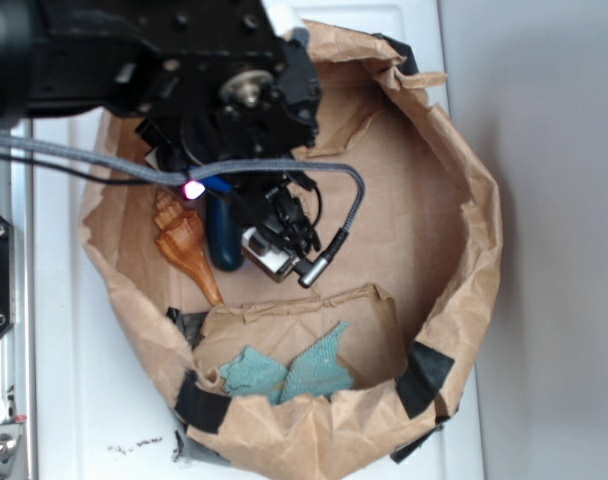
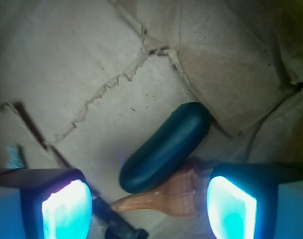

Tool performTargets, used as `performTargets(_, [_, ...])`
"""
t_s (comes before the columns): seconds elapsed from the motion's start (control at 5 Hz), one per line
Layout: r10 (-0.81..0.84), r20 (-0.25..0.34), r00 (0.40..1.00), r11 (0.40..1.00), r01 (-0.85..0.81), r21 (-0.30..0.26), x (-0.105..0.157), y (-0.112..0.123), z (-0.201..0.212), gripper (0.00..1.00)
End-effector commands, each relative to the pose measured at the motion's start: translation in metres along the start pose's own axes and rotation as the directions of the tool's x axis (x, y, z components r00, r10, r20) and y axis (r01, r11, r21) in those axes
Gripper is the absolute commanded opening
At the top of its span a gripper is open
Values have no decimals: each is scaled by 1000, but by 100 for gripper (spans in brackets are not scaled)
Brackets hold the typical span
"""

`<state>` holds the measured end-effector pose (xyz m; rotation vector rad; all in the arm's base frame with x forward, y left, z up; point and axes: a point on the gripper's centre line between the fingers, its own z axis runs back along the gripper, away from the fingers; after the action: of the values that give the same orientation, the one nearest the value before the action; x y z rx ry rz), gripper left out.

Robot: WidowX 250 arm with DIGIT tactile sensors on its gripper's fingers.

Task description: Grab the plastic pickle.

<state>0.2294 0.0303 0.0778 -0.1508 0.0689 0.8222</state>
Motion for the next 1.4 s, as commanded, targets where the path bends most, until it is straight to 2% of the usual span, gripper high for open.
performTargets(0.0, [94, 72, 993, 989, -84, -124, 8, 5, -8, 100])
performTargets(0.6, [123, 115, 986, 986, -108, -124, 11, -4, -34, 100])
performTargets(1.2, [101, 236, 966, 992, -81, -94, 17, -7, -70, 100])
